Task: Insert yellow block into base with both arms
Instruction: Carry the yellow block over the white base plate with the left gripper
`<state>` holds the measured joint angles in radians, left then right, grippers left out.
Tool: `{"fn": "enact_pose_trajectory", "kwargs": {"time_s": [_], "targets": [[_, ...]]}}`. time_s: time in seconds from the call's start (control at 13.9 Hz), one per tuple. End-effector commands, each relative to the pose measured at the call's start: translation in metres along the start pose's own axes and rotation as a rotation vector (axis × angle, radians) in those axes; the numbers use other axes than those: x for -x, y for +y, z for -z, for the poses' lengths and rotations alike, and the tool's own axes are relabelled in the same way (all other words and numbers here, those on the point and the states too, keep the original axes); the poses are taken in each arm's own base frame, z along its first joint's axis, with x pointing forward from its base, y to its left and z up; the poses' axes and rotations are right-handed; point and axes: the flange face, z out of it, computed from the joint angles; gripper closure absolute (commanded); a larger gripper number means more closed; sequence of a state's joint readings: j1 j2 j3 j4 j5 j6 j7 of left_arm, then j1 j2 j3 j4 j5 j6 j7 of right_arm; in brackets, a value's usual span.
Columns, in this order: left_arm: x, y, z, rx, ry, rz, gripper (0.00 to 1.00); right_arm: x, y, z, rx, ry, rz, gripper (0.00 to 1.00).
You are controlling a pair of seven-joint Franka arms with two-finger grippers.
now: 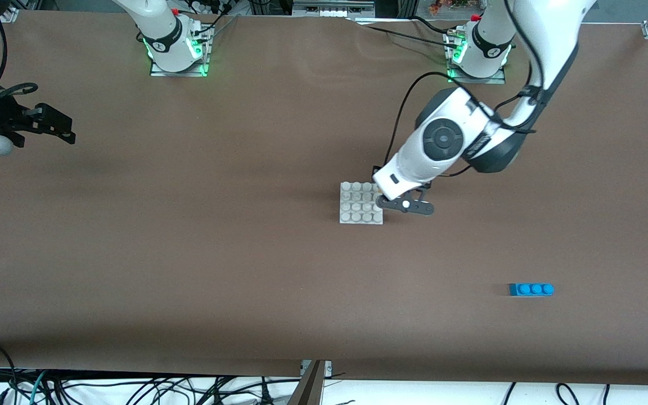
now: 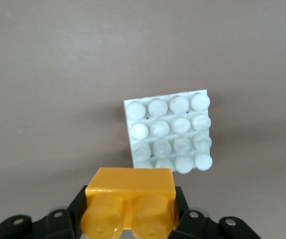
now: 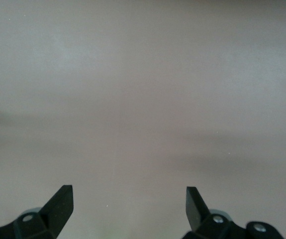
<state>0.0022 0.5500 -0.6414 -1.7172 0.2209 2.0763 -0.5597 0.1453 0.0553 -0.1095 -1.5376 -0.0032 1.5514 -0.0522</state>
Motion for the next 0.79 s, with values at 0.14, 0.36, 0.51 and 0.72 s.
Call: {"fn": "enact_pose_trajectory", "kwargs": {"time_s": [0.14,0.36,0.51,0.72], "targets": [[-0.006,0.036,-0.055,-0.039,0.047,-0.009,0.87,0.0,0.003,0.005,0.006,0.009,0.007,0.0],[-0.001,0.053,-0.086,-0.056,0.055,-0.039,0.87,0.0,0.004,0.005,0.006,0.009,0.005,0.0],[0.001,0.059,-0.099,-0.083,0.069,-0.05,0.87,-0.002,0.003,0.002,0.007,0.003,0.009,0.0],[0.003,0.062,-0.118,-0.092,0.058,-0.037,0.87,-0.002,0.003,0.001,0.007,0.001,0.007,0.0]]}}
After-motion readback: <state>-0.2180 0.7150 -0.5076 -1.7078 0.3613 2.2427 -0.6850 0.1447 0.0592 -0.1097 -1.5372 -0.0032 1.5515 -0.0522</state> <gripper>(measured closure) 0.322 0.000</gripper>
